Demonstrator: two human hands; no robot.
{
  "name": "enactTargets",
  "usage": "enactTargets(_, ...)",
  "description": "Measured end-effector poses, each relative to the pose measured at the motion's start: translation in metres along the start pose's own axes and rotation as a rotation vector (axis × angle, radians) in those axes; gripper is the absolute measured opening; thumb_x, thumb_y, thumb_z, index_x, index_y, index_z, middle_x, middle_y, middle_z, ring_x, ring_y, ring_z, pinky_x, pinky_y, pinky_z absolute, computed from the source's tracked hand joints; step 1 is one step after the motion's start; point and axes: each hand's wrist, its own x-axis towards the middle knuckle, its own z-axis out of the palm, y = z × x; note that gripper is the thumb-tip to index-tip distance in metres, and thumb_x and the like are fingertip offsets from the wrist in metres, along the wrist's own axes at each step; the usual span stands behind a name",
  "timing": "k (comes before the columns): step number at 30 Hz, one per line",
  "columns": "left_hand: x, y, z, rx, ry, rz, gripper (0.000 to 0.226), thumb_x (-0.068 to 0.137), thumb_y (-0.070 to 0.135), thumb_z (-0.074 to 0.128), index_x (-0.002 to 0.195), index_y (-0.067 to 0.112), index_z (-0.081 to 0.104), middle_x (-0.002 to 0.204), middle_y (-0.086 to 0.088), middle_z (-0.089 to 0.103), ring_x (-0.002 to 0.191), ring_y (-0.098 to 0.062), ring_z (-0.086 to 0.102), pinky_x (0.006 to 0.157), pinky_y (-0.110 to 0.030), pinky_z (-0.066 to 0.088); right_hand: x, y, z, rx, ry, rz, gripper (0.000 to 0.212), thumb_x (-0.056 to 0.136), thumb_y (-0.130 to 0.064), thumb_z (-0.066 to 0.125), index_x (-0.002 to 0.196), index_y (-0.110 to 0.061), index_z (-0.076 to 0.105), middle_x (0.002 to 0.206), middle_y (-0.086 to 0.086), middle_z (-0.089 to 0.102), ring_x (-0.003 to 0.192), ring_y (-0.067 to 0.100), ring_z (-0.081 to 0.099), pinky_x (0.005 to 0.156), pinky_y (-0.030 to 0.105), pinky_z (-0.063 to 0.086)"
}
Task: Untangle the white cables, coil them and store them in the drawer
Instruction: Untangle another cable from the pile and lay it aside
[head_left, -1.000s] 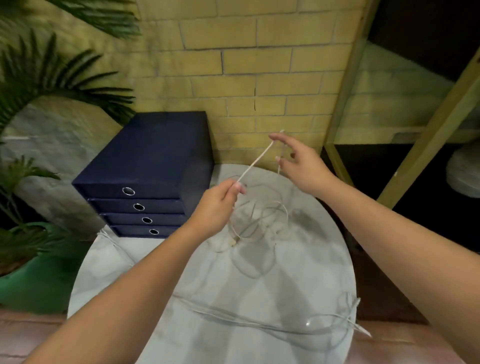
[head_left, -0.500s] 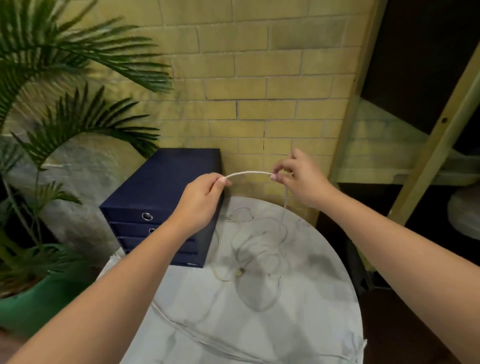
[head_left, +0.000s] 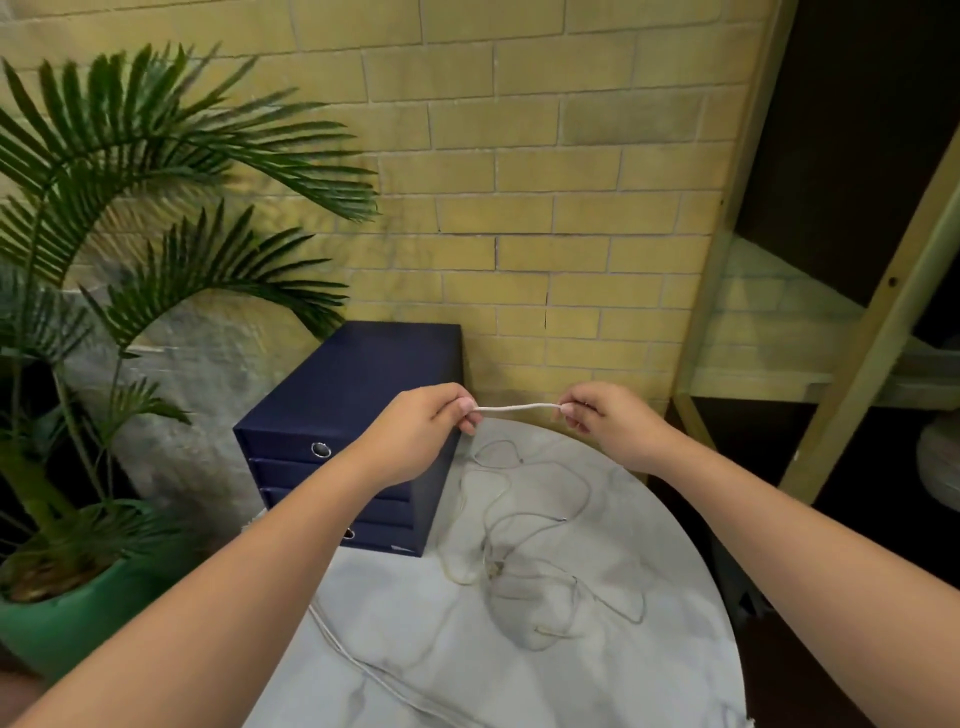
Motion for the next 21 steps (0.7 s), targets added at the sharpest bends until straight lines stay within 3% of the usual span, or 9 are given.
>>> enactTargets(3, 0.000, 0.001, 0.002, 0.023, 0.028, -0.042, 0.034, 0.104, 0.025, 0.034, 0.088, 0.019, 0.063, 0.090, 0.004, 0.065, 0.085, -0.012, 0.059, 0.071, -0.023, 0.042, 0.004, -0.003, 0.003, 0.071, -0.011, 0.007, 0.028, 0.099, -0.014, 0.043, 0.081, -0.019, 0.063, 0.076, -0.002, 0.058, 0.073, 0.010, 0.052, 0.072, 0.024, 0.042)
enactTargets(7, 0.000, 0.006, 0.005, -0.059, 0.082, -0.094, 0.035, 0.104, 0.031, 0.031, 0.088, 0.019, 0.060, 0.073, 0.007, 0.051, 0.067, -0.009, 0.046, 0.060, -0.026, 0.034, 0.006, -0.010, 0.008, 0.090, 0.009, -0.017, 0.029, 0.100, -0.015, 0.040, 0.079, -0.021, 0.060, 0.066, -0.005, 0.050, 0.065, 0.010, 0.045, 0.064, 0.025, 0.037)
enactTargets(15, 0.002, 0.002, 0.009, 0.001, 0.256, -0.160, 0.037, 0.103, 0.034, 0.035, 0.081, 0.019, 0.061, 0.064, 0.004, 0.050, 0.060, -0.012, 0.046, 0.054, -0.028, 0.032, 0.011, -0.030, 0.013, 0.407, 0.259, -0.120, 0.028, 0.098, -0.009, 0.044, 0.079, -0.019, 0.062, 0.066, -0.002, 0.051, 0.066, 0.015, 0.047, 0.069, 0.034, 0.043)
enactTargets(18, 0.002, -0.002, 0.004, -0.011, 0.304, -0.182, 0.038, 0.103, 0.035, 0.035, 0.081, 0.020, 0.062, 0.066, 0.003, 0.051, 0.063, -0.011, 0.047, 0.055, -0.028, 0.032, 0.010, -0.031, 0.013, 0.267, 0.222, -0.141, 0.025, 0.097, -0.011, 0.047, 0.081, -0.022, 0.063, 0.069, -0.004, 0.055, 0.067, 0.013, 0.048, 0.068, 0.034, 0.044)
enactTargets(21, 0.001, -0.006, 0.001, 0.016, 0.325, -0.172, 0.038, 0.103, 0.036, 0.034, 0.081, 0.020, 0.061, 0.062, 0.003, 0.048, 0.061, -0.011, 0.046, 0.054, -0.028, 0.032, 0.005, -0.025, 0.012, -0.041, 0.114, -0.172, 0.020, 0.096, -0.010, 0.049, 0.091, -0.014, 0.067, 0.073, -0.008, 0.054, 0.069, 0.010, 0.047, 0.062, 0.016, 0.037)
